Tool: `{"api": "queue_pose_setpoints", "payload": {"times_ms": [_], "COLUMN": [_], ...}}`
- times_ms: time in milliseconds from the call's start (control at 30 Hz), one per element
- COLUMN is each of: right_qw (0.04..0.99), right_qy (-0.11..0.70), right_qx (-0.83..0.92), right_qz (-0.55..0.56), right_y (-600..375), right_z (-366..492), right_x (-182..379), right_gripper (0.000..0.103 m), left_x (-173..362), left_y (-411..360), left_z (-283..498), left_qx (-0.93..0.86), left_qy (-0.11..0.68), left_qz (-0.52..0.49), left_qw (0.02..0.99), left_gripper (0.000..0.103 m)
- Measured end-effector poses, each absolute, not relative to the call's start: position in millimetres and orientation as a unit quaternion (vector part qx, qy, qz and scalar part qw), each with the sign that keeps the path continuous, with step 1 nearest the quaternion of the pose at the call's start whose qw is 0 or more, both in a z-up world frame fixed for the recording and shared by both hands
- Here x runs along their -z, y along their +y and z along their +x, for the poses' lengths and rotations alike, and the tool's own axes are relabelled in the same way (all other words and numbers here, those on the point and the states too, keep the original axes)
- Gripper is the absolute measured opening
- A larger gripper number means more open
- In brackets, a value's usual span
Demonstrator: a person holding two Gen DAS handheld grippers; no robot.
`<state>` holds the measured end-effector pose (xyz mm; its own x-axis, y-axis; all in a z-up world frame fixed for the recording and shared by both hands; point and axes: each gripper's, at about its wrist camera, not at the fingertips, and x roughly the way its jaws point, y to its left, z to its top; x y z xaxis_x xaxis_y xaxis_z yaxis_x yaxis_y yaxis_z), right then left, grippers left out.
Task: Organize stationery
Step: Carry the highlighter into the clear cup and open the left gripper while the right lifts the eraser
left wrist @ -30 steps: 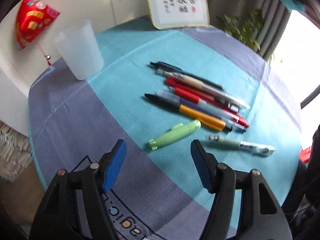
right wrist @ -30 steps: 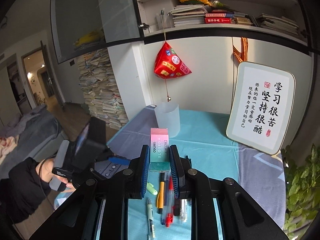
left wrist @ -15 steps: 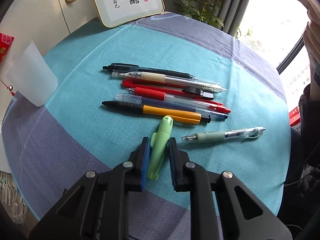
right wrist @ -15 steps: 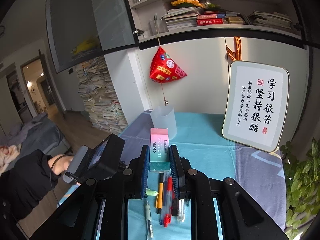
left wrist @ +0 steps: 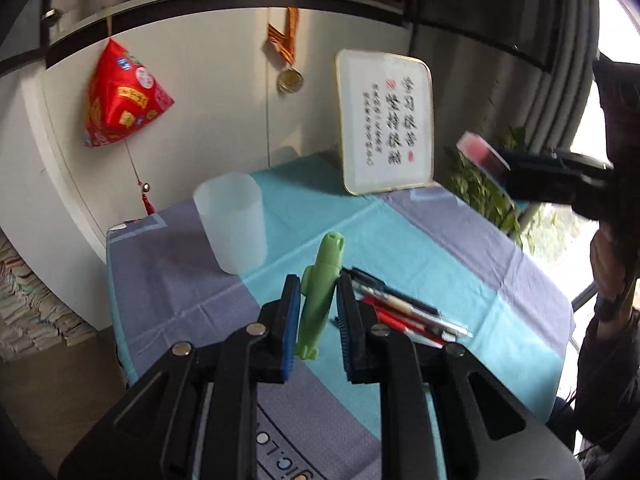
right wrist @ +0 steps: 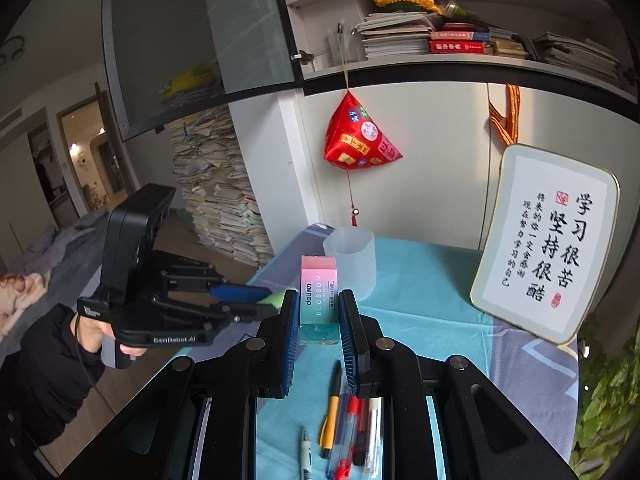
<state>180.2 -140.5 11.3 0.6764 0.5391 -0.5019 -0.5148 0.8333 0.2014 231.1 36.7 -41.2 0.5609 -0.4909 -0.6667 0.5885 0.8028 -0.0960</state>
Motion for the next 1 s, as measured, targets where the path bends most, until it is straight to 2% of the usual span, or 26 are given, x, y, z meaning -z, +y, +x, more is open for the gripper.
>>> {"api": "queue_pose_setpoints", "payload": {"times_ms": [200, 333, 567, 900, 1000], "right_qw": [0.907, 0.906, 0.906, 0.899, 0.901], "right_qy": [0.305, 0.313, 0.305, 0.320, 0.325], "right_qx": [-0.290, -0.285, -0.286, -0.275, -0.258], "right_qz": [0.003, 0.003, 0.071, 0.117, 0.127], "right_y": [-121, -114, -121, -107, -113], "right_z": [236, 272, 308, 329, 333], "right_x": [-18, -18, -4, 22, 25], "right_gripper": [0.021, 0.021, 0.021, 0.021, 0.021], "left_x": [27, 17, 41, 60, 73], "left_y": [39, 42, 57, 50, 47], "left_z": [291, 321, 347, 357, 366], "left_qx": [0.294, 0.265, 0.245, 0.271, 0.252], "left_qy": [0.370, 0.332, 0.325, 0.320, 0.343], "left_qz": [0.016, 0.007, -0.099, -0.109, -0.104], "left_qw": [0.881, 0.905, 0.908, 0.901, 0.899], "left_gripper": [0.016, 0.016, 0.016, 0.017, 0.017]}}
